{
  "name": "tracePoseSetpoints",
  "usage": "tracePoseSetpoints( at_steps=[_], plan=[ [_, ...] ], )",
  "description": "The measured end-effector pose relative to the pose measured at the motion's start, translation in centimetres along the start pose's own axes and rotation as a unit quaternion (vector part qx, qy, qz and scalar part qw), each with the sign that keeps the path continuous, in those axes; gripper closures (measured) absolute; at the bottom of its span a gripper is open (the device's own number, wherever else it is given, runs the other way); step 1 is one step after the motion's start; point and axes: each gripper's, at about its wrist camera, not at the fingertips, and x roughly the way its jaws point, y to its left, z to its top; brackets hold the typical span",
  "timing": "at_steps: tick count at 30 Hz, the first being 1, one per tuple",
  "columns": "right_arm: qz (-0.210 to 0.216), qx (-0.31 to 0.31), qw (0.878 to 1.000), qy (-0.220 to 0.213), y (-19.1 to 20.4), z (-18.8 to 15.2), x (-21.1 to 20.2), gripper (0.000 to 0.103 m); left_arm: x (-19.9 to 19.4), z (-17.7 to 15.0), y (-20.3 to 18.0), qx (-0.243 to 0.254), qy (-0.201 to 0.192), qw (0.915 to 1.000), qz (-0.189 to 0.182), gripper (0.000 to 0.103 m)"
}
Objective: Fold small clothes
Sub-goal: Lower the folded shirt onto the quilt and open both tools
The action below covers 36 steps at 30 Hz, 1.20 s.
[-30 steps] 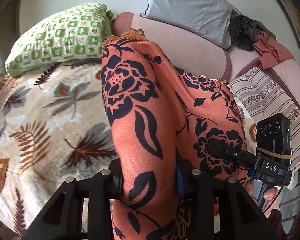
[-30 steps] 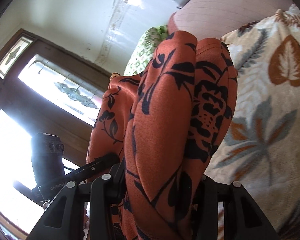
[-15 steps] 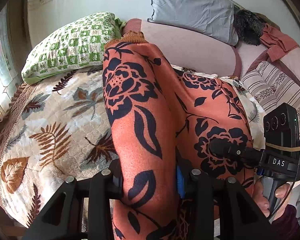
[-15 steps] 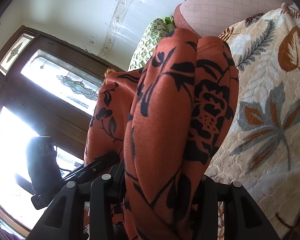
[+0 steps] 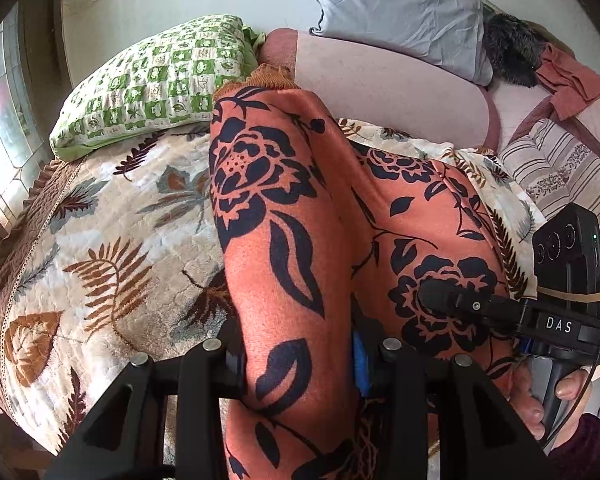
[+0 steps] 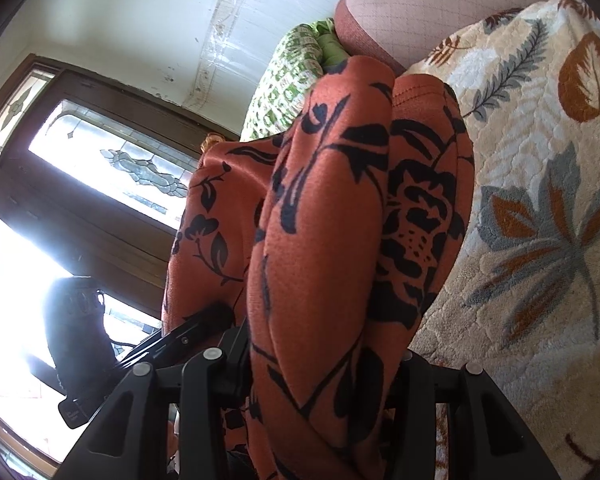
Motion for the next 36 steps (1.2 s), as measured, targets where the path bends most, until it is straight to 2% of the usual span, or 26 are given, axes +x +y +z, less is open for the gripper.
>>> tracePoseSetpoints(
  at_steps=[8,10,12,13,14,15,18,20,23,25,26,27,28,31,33,36],
  plan=[
    [-0.038,0.031,0.998,0.038,-1.9,1.1,3.0,0.058,4.4,-1.1,1.7,-0.023,0.048,0.9986,0.009,0.061],
    [-0.069,0.046,0.995,0.051,-2.8,1.2,4.3,0.058,6.2,-1.7,2.6,-0.035,0.070,0.9968,0.016,0.057],
    [-0.122,0.036,0.990,0.059,-3.1,1.3,5.3,0.050,7.9,-2.4,3.5,-0.047,0.089,0.9944,0.034,0.047],
    [-0.134,0.032,0.989,0.054,-3.1,1.5,5.4,0.044,8.2,-2.6,4.0,-0.054,0.090,0.9937,0.039,0.039],
    [-0.141,0.030,0.988,0.048,-2.9,1.8,5.2,0.038,8.2,-2.8,4.3,-0.061,0.087,0.9938,0.036,0.036],
    [-0.151,0.027,0.987,0.038,-2.7,2.2,4.7,0.037,7.9,-2.9,4.6,-0.063,0.082,0.9941,0.033,0.035],
    [-0.151,0.034,0.988,0.003,-2.8,3.3,2.8,0.035,6.8,-3.0,4.7,-0.044,0.071,0.9951,0.052,0.032],
    [-0.154,0.039,0.987,-0.036,-2.8,4.0,1.1,0.035,5.8,-3.2,4.5,-0.031,0.058,0.9955,0.068,0.032],
    [-0.162,0.004,0.983,-0.083,-1.6,4.3,-0.8,0.036,4.7,-3.4,4.0,-0.006,0.044,0.9945,0.094,0.032],
    [-0.143,-0.036,0.984,-0.097,0.0,4.4,-1.2,0.040,4.2,-3.4,3.7,0.012,0.034,0.9927,0.115,0.032],
    [-0.135,-0.057,0.985,-0.095,0.8,4.3,-1.1,0.057,3.8,-3.3,3.5,0.021,0.026,0.9914,0.126,0.032],
    [-0.132,-0.073,0.985,-0.089,1.5,4.1,-0.8,0.067,3.4,-3.4,3.3,0.029,0.018,0.9895,0.140,0.032],
    [-0.129,-0.087,0.985,-0.076,2.0,3.8,-0.3,0.070,3.1,-3.4,3.2,0.035,0.011,0.9876,0.152,0.032],
    [-0.134,-0.098,0.985,-0.039,2.2,3.3,1.0,0.071,2.9,-3.7,3.2,0.041,0.007,0.9858,0.163,0.032],
    [-0.163,-0.094,0.982,-0.012,1.4,3.1,2.4,0.071,4.0,-4.2,3.3,0.054,0.021,0.9826,0.176,0.032],
    [-0.208,-0.063,0.976,0.028,-0.9,2.5,3.9,0.070,6.6,-5.0,3.9,0.061,0.036,0.9786,0.193,0.023]
  ],
)
